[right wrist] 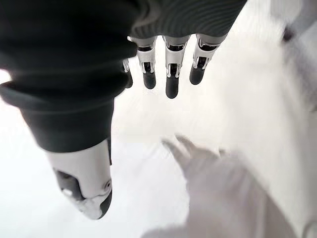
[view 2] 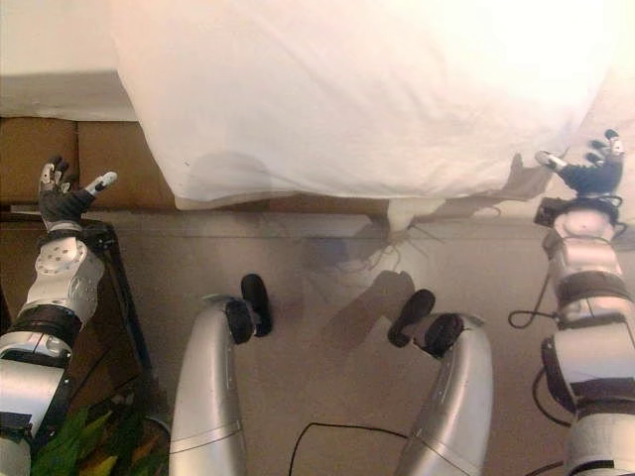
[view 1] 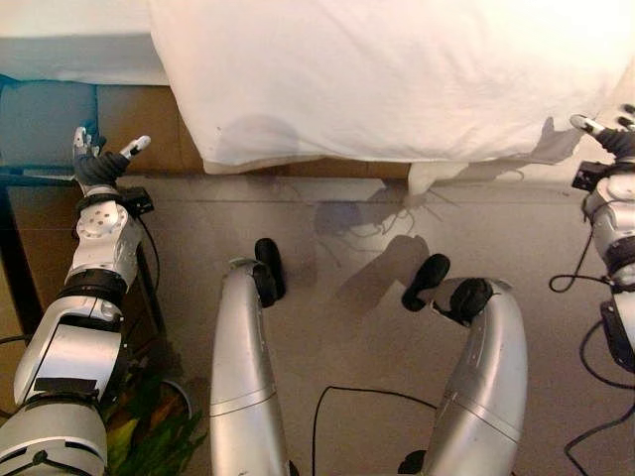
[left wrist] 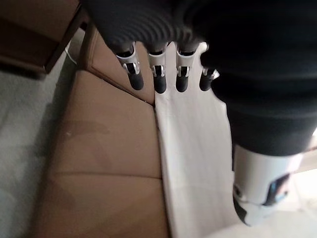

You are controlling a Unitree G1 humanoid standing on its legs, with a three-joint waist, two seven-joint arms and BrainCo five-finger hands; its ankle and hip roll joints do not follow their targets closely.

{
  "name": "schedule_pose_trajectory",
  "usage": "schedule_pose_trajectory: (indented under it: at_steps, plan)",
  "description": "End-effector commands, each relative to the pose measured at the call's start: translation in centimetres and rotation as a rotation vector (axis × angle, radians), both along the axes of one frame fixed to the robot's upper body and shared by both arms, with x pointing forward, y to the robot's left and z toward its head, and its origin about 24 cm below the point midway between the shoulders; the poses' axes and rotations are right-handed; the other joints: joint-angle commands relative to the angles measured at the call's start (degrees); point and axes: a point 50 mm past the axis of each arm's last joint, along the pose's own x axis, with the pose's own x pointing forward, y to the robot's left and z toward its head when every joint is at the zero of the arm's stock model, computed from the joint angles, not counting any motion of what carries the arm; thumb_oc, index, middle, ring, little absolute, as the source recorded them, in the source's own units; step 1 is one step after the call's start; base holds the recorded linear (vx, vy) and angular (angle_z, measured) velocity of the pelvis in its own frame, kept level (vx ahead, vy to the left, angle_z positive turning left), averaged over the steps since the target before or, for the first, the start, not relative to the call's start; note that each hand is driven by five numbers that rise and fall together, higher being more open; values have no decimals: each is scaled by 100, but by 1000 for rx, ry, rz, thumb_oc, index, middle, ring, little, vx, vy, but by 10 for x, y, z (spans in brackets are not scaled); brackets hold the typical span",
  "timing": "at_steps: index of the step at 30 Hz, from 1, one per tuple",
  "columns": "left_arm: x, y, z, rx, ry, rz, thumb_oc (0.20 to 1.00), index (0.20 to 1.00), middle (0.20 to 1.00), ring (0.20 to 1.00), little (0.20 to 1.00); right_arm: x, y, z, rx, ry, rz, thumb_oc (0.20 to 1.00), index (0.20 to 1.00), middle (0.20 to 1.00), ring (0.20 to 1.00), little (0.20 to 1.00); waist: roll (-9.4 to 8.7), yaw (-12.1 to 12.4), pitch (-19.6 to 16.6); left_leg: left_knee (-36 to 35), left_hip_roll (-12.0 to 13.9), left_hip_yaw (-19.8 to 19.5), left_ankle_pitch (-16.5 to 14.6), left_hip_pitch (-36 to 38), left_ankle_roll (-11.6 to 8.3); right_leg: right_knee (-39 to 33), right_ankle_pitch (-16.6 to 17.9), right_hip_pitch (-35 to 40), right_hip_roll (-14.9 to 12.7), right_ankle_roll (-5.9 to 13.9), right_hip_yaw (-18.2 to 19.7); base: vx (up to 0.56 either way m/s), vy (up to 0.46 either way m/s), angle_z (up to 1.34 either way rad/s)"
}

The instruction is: Make the bed

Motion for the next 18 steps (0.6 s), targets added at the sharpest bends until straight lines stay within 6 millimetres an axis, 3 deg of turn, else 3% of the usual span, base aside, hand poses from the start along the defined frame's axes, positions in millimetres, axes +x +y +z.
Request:
schedule_pose_trajectory:
  at_steps: [1,5,6,7,8,9,10,11,12,14,16,17,18]
  plan:
    - [-10,15,24,26,-107,69,1000,1000,1000,1000,1000,-17,-20,4,-31,11,-89,1000,1000,1000,1000,1000,18,-62,-169,105,-153,408,-503,368,500,-150,-172,80,57,217,170,0,0,0]
    - [-11,12,8,-27,-107,53,1000,1000,1000,1000,1000,-15,-17,-17,1,55,-70,1000,1000,1000,1000,1000,9,-47,-169,92,-123,421,-533,430,519,-180,-152,118,41,206,167,-10,-3,0]
    - [-12,9,-12,-86,-78,48,1000,1000,1000,1000,1000,-12,-12,-46,54,131,-43,1000,1000,1000,1000,1000,-16,-27,-169,-70,-106,457,-517,581,510,-383,-90,270,18,211,95,-39,-10,-1]
    - [-12,9,-13,-85,-75,48,1000,1000,1000,1000,1000,-12,-11,-47,54,135,-41,1000,1000,1000,1000,1000,-17,-29,-169,-103,-105,460,-505,621,510,-417,-77,318,23,211,77,-75,-40,-3]
    - [-14,3,-42,-142,-21,32,1000,1000,1000,1000,1000,-15,-5,-91,141,252,-7,1000,1000,1000,1000,1000,-33,3,-169,-525,-72,527,-451,1028,447,-866,15,786,10,269,-107,-84,-57,-3]
    - [-16,-6,-62,-163,14,9,1000,1000,1000,1000,1000,-18,2,-119,189,310,11,1000,1000,1000,1000,1000,-21,36,-169,-855,-60,600,-361,1324,416,-1172,96,1142,31,296,-280,-111,-83,-8]
    - [-22,-14,-84,-153,67,-18,1000,1000,1000,1000,1000,-27,3,-142,227,369,15,1000,1000,1000,1000,1000,-8,74,-169,-1194,-80,654,-258,1637,392,-1484,203,1490,64,337,-429,-88,-51,-6]
    - [-22,-14,-84,-153,67,-18,1000,1000,1000,1000,1000,-27,3,-142,227,368,15,1000,1000,1000,1000,1000,-2,70,-169,-1239,-86,653,-212,1638,405,-1534,238,1509,66,319,-458,-78,-77,-2]
    - [-35,-32,-126,-184,161,-68,1000,1000,1000,1000,1000,-38,20,-187,280,476,56,1000,1000,1000,1000,1000,-14,112,-169,-1801,-127,762,-49,2251,335,-2070,394,2141,142,416,-707,-51,-88,8]
    - [-56,-48,-174,-187,326,-120,1000,1000,1000,1000,1000,-55,41,-232,334,587,123,1000,1000,1000,1000,1000,-45,122,-169,-2509,-145,862,179,3071,281,-2766,663,2986,312,516,-999,-18,-72,12]
    - [-90,-57,-233,-191,585,-154,1000,1000,1000,1000,1000,-76,65,-272,383,697,170,1000,1000,1000,1000,1000,-97,100,-169,-3324,-109,991,454,4097,215,-3592,980,4056,508,613,-1270,43,-35,7]
    - [-90,-57,-233,-190,584,-154,1000,1000,1000,1000,1000,-76,65,-272,383,696,170,1000,1000,1000,1000,1000,-94,96,-169,-3361,-114,988,490,4102,219,-3635,1008,4074,515,603,-1291,141,-58,-9]
    - [-122,-59,-268,-220,746,-144,1000,1000,1000,1000,1000,-95,79,-296,396,777,230,1000,1000,1000,1000,1000,-161,168,-223,-4120,-119,1023,740,5192,146,-4383,1202,5220,645,662,-1542,218,-80,-14]
